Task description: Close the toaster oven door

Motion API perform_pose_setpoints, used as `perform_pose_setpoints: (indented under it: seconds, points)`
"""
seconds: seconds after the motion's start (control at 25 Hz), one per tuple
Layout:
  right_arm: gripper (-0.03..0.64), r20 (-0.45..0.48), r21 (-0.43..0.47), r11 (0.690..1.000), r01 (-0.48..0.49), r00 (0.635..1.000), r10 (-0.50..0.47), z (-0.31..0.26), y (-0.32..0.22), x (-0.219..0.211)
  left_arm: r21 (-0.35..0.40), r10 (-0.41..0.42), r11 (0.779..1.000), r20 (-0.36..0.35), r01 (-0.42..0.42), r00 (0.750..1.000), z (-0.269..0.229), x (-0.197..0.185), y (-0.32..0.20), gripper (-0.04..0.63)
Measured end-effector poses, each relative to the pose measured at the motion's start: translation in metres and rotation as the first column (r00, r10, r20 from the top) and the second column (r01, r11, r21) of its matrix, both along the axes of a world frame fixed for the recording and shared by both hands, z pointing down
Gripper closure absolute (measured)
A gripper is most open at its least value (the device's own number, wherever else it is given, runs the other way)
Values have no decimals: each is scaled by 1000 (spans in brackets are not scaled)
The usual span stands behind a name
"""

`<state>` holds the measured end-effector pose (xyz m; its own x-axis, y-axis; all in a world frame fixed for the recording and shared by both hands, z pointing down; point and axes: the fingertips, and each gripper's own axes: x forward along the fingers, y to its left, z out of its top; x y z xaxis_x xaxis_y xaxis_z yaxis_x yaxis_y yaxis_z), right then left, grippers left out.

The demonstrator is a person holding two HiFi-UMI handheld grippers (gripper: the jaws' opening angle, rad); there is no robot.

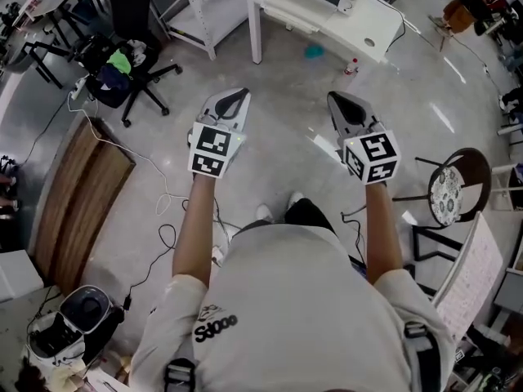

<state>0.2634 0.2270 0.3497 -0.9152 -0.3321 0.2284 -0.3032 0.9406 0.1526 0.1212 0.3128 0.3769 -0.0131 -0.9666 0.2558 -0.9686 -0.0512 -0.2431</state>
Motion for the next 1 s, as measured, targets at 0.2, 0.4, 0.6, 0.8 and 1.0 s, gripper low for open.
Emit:
perform_pose_setpoints:
  seconds: [0.2, 0.4, 0.6, 0.8, 1.0]
  points:
    - [609, -2, -8, 1000, -15, 1000, 15, 8, -16, -24, 2, 4, 1000, -18, -4, 1000, 10, -24, -11, 577]
    - [609, 20, 8, 1000, -19, 1000, 19, 6, -46, -53, 10, 16, 1000, -25, -16, 1000, 13, -53, -44, 577]
    - [609, 44, 2, 1000, -12, 999, 12, 10, -100, -95, 34, 16, 999, 8, -16, 1000, 3, -97, -98, 577]
    - [609, 56, -18, 1000, -11, 998, 12, 15, -177, -150, 10, 15, 1000, 6, -15, 1000, 11, -153, -175, 577]
    - [609, 26, -46, 999, -15, 1000, 16, 20, -269, -185, -12, 23, 1000, 6, -23, 1000, 5, -191, -271, 577]
